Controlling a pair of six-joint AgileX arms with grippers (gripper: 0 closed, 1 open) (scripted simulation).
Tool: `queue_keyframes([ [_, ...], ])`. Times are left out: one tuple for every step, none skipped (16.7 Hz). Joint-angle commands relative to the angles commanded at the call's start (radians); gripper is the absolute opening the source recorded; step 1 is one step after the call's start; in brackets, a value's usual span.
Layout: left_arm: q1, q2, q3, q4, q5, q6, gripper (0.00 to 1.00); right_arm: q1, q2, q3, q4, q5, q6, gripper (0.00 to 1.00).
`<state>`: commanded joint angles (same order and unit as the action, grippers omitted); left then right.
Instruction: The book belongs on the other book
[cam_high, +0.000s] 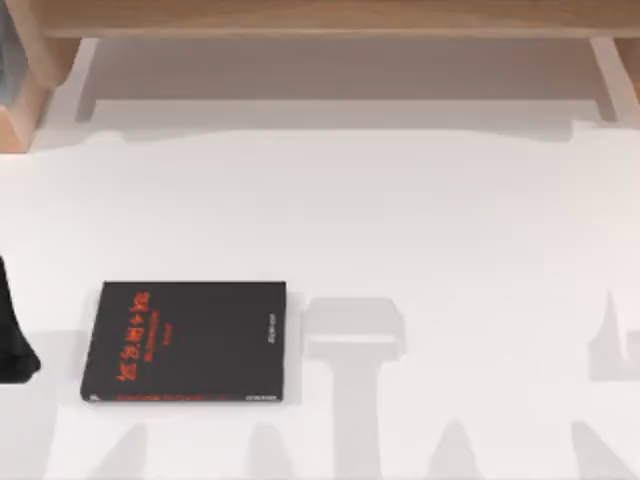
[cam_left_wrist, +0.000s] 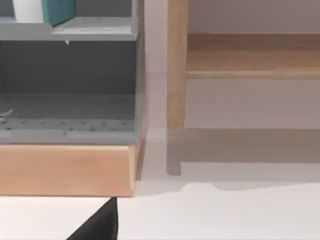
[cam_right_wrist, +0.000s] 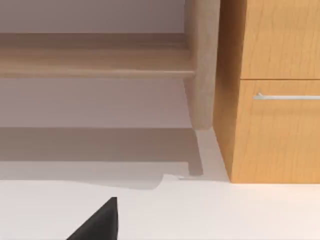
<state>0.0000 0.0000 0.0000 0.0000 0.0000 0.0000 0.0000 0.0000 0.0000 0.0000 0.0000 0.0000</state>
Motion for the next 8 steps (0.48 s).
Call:
queue_keyframes([
  [0.000, 0.000, 0.000, 0.000, 0.000, 0.000, 1.00, 0.000, 0.000, 0.000, 0.000, 0.000, 0.000, 1.00],
  [0.000, 0.000, 0.000, 0.000, 0.000, 0.000, 1.00, 0.000, 0.000, 0.000, 0.000, 0.000, 0.000, 1.00],
  [0.003, 0.010, 0.009, 0.004, 0.003, 0.000, 1.00, 0.000, 0.000, 0.000, 0.000, 0.000, 0.000, 1.00],
  [0.008, 0.031, 0.027, 0.011, 0.009, 0.000, 1.00, 0.000, 0.000, 0.000, 0.000, 0.000, 0.000, 1.00],
  [0.016, 0.062, 0.055, 0.022, 0.017, 0.000, 1.00, 0.000, 0.000, 0.000, 0.000, 0.000, 0.000, 1.00],
  [0.026, 0.104, 0.090, 0.037, 0.029, 0.000, 1.00, 0.000, 0.000, 0.000, 0.000, 0.000, 0.000, 1.00],
  [0.038, 0.157, 0.133, 0.054, 0.042, 0.000, 1.00, 0.000, 0.000, 0.000, 0.000, 0.000, 0.000, 1.00],
  [0.052, 0.220, 0.182, 0.074, 0.058, -0.001, 1.00, 0.000, 0.000, 0.000, 0.000, 0.000, 0.000, 1.00],
])
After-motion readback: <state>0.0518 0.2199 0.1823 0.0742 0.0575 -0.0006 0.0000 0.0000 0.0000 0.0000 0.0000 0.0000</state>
